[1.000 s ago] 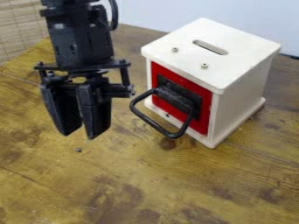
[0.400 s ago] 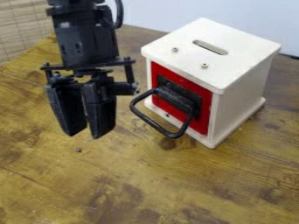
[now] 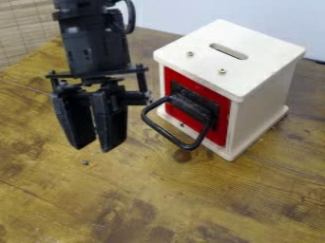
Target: Close the drawer
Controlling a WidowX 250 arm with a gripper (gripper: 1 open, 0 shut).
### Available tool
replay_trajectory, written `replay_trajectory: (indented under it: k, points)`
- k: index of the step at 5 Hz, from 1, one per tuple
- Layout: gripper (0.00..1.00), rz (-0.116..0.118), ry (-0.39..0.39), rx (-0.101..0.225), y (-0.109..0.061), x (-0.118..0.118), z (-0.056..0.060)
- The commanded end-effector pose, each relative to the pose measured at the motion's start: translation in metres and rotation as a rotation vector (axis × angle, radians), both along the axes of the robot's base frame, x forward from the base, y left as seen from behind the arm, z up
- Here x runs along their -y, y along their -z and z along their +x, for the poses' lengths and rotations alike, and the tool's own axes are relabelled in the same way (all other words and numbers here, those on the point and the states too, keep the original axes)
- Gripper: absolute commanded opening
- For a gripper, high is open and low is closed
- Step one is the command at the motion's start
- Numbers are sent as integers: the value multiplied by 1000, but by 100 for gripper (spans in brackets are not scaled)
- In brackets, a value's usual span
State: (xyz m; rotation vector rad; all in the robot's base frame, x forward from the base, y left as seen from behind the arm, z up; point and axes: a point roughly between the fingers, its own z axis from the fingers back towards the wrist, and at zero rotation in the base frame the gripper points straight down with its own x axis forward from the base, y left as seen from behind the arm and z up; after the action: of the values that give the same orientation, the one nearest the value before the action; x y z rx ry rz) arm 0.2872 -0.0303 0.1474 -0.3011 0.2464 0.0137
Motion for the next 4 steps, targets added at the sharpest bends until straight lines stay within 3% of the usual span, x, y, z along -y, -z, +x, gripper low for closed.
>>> replay_trajectory:
  k: [1, 4]
  points:
    - [100, -4, -13, 36, -6, -2, 6]
    - [100, -7, -25, 7, 6, 0, 9]
